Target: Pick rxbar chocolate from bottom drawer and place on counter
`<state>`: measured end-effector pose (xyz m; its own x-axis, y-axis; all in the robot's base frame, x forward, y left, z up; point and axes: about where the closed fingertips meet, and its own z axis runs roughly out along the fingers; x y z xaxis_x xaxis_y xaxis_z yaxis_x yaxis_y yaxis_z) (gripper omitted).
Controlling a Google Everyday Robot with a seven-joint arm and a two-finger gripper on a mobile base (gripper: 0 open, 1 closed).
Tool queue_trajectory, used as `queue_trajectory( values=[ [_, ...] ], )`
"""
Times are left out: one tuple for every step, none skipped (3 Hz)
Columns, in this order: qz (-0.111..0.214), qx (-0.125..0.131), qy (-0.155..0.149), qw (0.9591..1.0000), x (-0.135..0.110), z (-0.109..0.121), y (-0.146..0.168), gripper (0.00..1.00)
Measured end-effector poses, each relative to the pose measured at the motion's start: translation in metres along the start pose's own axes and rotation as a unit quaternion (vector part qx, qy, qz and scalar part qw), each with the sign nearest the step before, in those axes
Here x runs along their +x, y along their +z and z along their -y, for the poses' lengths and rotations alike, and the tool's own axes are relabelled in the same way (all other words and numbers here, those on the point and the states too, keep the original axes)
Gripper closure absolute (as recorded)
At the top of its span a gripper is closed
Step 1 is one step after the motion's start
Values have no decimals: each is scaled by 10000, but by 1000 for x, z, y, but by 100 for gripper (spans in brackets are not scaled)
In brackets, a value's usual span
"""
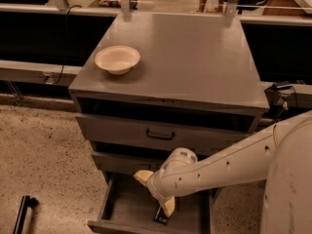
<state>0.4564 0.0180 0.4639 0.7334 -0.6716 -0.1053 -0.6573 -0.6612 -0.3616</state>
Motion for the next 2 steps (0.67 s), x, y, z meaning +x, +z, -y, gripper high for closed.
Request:
queue_trajectory(
  values=[
    [76,-207,139,9997,3,-11,15,0],
    [187,-393,188,9989,2,-28,49,0]
  ],
)
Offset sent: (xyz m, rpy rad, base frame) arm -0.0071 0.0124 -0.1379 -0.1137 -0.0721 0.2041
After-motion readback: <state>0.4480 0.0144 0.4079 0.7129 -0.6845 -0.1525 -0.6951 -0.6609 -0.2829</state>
